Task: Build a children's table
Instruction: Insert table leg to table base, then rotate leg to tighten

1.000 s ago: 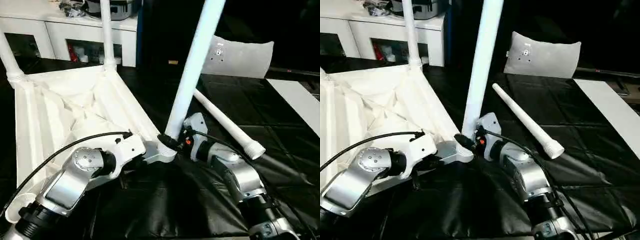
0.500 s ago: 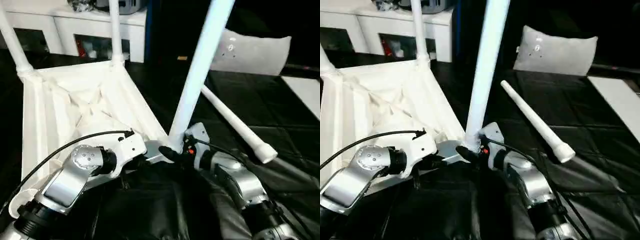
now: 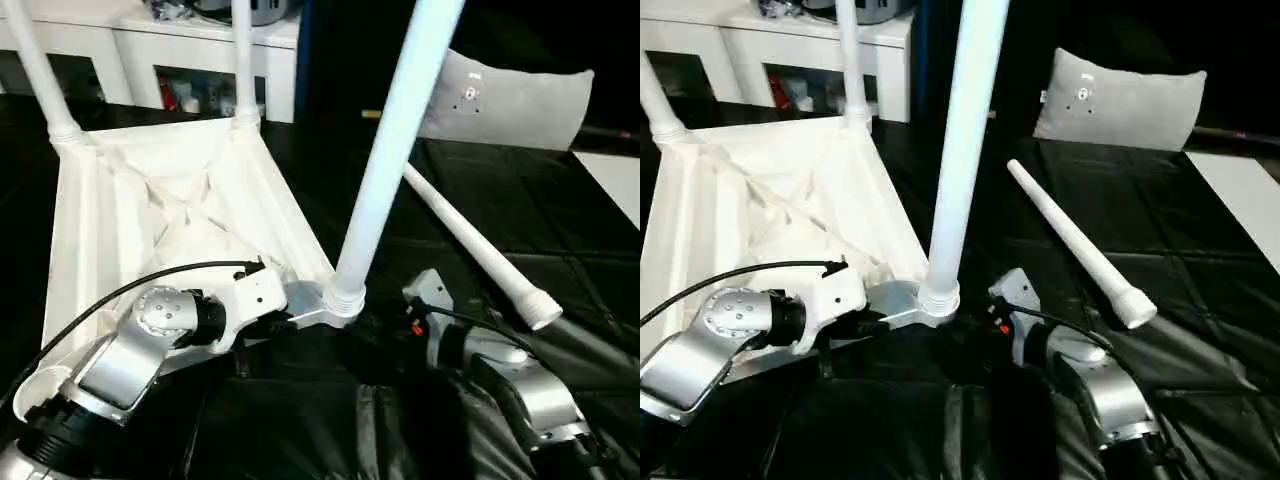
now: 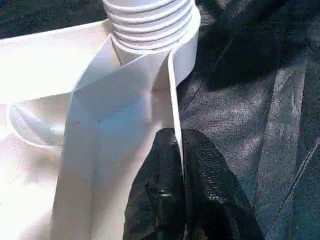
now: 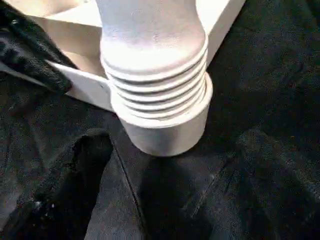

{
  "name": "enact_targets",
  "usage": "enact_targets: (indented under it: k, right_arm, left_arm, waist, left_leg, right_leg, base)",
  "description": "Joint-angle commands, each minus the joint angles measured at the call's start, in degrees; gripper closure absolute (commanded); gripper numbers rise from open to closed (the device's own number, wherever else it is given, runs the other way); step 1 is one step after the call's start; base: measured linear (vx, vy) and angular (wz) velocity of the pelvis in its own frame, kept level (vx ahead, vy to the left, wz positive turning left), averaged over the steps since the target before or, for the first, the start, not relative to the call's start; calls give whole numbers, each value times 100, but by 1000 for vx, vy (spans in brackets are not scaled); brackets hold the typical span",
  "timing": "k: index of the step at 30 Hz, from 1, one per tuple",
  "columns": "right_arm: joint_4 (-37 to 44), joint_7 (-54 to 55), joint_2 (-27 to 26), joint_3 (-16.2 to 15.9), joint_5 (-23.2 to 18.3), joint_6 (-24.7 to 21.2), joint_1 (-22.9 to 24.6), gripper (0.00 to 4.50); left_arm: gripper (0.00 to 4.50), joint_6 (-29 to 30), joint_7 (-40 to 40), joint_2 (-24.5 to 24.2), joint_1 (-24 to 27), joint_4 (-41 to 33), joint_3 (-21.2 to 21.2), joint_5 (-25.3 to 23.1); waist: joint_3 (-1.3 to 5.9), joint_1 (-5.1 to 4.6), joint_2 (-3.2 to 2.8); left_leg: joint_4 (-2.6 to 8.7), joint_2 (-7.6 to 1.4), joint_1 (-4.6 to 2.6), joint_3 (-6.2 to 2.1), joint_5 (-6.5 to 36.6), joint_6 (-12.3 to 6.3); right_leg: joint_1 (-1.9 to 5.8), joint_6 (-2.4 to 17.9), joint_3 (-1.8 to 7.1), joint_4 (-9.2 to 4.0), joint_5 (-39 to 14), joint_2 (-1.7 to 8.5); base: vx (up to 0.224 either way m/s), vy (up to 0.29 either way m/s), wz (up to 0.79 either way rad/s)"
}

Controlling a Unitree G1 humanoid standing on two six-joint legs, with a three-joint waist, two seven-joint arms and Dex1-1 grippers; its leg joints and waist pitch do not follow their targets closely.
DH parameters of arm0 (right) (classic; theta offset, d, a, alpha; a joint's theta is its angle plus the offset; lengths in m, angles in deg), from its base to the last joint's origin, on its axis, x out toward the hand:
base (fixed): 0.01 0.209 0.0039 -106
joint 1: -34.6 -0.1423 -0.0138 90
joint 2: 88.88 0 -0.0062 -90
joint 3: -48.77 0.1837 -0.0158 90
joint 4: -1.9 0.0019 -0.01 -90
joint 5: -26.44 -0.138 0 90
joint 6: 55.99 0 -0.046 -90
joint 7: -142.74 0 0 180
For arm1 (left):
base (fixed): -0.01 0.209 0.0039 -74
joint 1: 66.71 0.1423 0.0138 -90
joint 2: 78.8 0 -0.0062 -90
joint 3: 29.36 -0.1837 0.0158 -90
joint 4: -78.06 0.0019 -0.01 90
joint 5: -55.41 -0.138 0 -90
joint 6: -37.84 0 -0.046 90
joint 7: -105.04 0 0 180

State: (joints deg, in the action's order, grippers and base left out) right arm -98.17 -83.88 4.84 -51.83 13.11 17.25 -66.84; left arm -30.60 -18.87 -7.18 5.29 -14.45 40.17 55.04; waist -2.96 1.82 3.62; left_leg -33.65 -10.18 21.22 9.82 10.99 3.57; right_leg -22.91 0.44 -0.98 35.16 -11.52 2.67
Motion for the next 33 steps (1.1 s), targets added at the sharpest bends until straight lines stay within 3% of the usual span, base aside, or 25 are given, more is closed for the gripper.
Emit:
enact_targets:
  k: [1, 7, 12, 17, 25, 33]
  right_arm:
    - [139, -100, 110, 102, -14, 43, -72, 4]
    - [159, -732, 271, 19, -184, 199, -391, 4]
    - [39, -1108, 376, -249, -4, 478, -670, 4]
    - [-277, -1338, 346, -324, 92, 594, -936, 4]
    - [-673, -1521, 321, -417, 133, 639, -1196, 82]
    - [-804, -1693, 330, -465, 164, 727, -1207, 156]
  left_arm:
    - [450, -250, 183, -64, -156, -81, -97, -83]
    - [450, -656, 523, -174, -275, 131, -290, -101]
    - [450, -917, 814, -207, -385, 235, -420, -107]
    - [450, -1054, 998, -200, -503, 301, -527, -98]
    - [450, -1164, 1068, -136, -587, 421, -549, -109]
    - [450, -1234, 1084, -139, -600, 514, -515, -110]
  waist:
    - [293, 1, -62]
    - [315, 25, -50]
    - [330, 60, -60]
    - [333, 115, -70]
    - [332, 128, -29]
    - [342, 137, -41]
  left_leg:
    - [414, -290, -64, -75, 1201, -31]
    - [381, -295, -74, -61, 923, -140]
    - [354, -293, -95, -44, 732, -196]
    - [347, -296, -114, -34, 700, -194]
    - [344, -287, -100, -32, 820, -126]
    - [333, -287, -97, -32, 673, -196]
  right_leg:
    - [238, 1010, 239, -432, -1131, 432]
    - [243, 1154, 223, -374, -650, 424]
    - [252, 1244, 221, -330, -382, 430]
    - [247, 1317, 219, -314, -297, 431]
    - [264, 1259, 216, -321, -508, 441]
    - [267, 1306, 208, -295, -313, 436]
  base:
    - [0, 0, 0]
    - [0, 0, 0]
    - [0, 0, 0]
    - [0, 0, 0]
    - [0, 0, 0]
    - [0, 0, 0]
